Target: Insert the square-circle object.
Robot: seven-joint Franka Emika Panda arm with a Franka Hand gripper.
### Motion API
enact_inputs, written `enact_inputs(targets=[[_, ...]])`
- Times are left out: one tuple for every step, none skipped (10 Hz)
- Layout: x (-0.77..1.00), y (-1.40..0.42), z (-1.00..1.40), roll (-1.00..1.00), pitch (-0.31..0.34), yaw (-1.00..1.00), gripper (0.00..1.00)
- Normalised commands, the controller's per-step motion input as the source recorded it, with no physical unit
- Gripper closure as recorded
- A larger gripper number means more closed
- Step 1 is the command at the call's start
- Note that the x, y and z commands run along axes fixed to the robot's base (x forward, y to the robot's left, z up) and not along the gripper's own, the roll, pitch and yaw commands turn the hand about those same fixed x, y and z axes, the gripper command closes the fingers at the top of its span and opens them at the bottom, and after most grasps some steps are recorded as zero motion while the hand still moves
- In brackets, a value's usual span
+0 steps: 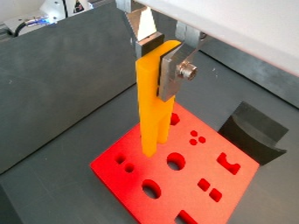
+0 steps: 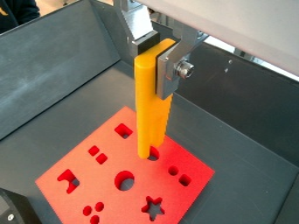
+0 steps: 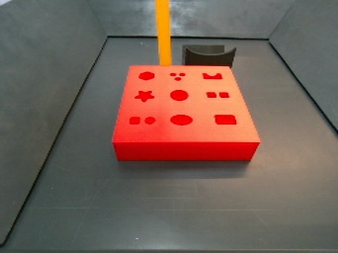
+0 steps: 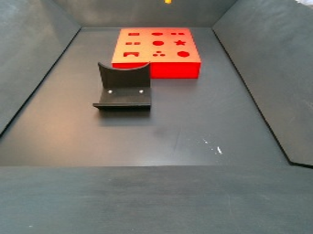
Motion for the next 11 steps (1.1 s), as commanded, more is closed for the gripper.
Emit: enact_inputs(targets=[[0.05,0.00,-0.27,-0.08,0.000,-0.21,1.00],[0.03,0.00,-0.48,-0.15,0.151,-0.82,1.00],[0.00,0.00,-0.51,-0.13,0.161,-0.91,1.00],[0.00,0.00,-0.54,-0.12,0.191,-0.91,1.00],[0.00,0.00,-0.53,-0.12,0.197,-0.91,1.00],[0.00,0.00,-0.50,-0.13,0.207,-0.90,1.00],[0.00,0.00,-0.43,-0.11,0.183,-0.94,1.00],[0.00,0.00,-0.42,-0.09,0.157,-0.97,1.00],[0.00,0.00,-0.42,-0.09,0.156,-0.97,1.00],[0.00,0.00,-0.30,-0.10,0.114,-0.98,1.00],[0.00,-0.05,0.00,-0.16,0.000,-0.97,1.00]])
